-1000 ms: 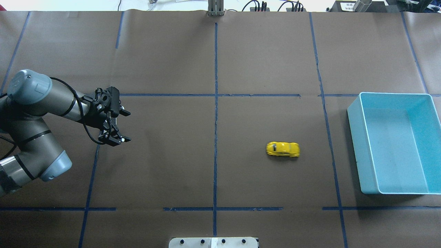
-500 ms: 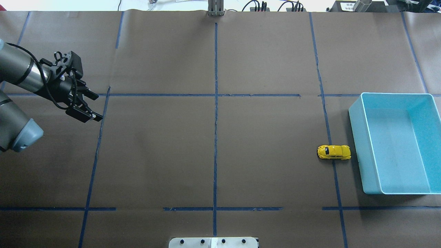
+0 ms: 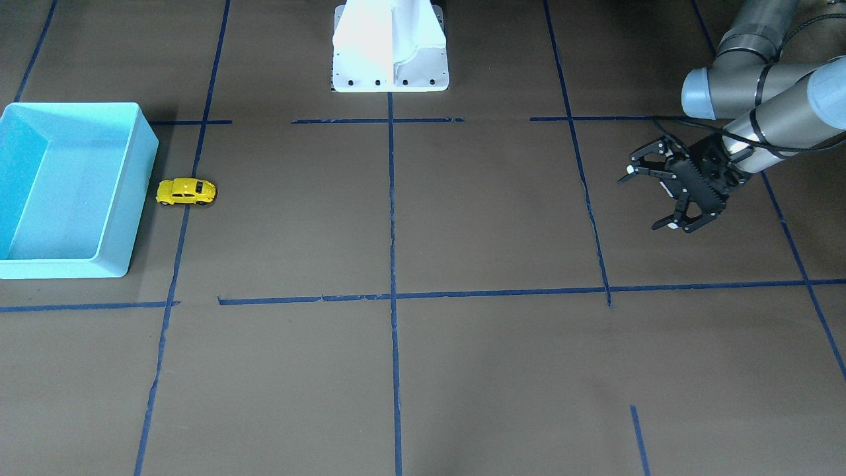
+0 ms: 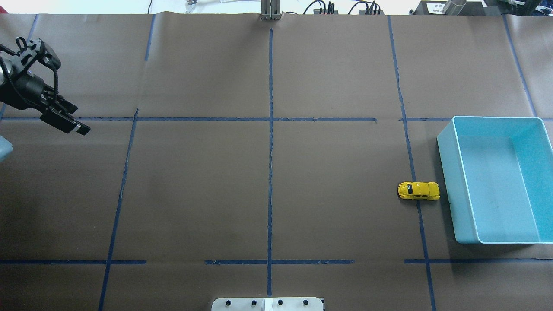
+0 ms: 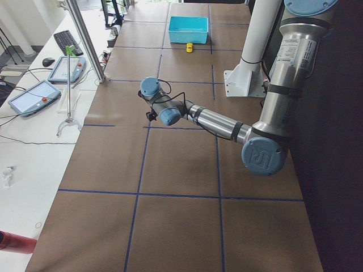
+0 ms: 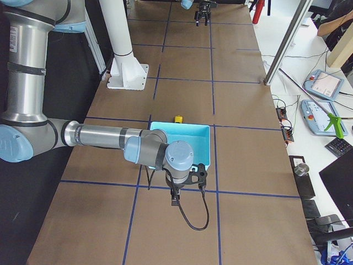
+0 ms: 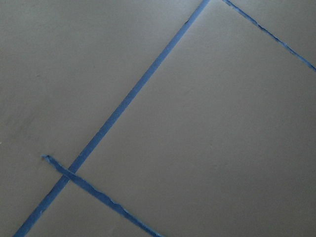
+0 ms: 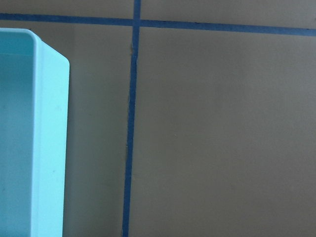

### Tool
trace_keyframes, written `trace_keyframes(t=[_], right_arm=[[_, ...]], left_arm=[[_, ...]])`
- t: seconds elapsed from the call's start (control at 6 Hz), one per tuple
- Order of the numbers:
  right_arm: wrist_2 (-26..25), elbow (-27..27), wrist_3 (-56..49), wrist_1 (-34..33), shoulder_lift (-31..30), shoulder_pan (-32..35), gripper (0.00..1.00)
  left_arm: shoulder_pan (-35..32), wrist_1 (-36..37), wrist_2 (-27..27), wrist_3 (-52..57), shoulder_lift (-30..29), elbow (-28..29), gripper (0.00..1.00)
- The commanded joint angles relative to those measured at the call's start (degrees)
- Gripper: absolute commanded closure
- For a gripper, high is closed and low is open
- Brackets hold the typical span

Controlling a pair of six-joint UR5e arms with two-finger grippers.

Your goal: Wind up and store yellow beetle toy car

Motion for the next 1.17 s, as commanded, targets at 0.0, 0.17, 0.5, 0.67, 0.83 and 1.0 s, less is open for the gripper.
trace_keyframes(t=[0.0, 0.17, 0.5, 0.67, 0.83, 1.0], right_arm=[[-0.7, 7.5, -0.1, 0.0, 1.1, -7.8, 0.0], [-0.9, 12.4, -0.1, 0.0, 1.8, -10.8, 0.0], [-3.8, 20.7, 0.0, -0.1, 3.0, -23.9, 0.0], [-4.2, 21.9, -0.2, 0.7, 4.5, -29.7, 0.0], [-8.0, 22.0, -1.4, 3.6, 8.1, -37.2, 0.0], [-17.2, 22.4, -2.6, 4.7, 12.3, -45.5, 0.0]], left_arm=[[-8.9, 14.2, 0.2, -0.1, 2.2, -1.7, 0.0], [-13.1, 17.6, 0.4, -0.1, 3.8, -1.6, 0.0], [-16.9, 23.7, 10.5, 0.1, 7.0, -4.3, 0.0], [-19.3, 26.2, 11.0, 0.5, 8.6, -2.9, 0.0], [-21.4, 26.0, 12.1, 0.7, 12.0, -0.1, 0.0], [-22.8, 26.1, 13.7, 2.3, 13.8, 0.4, 0.0]])
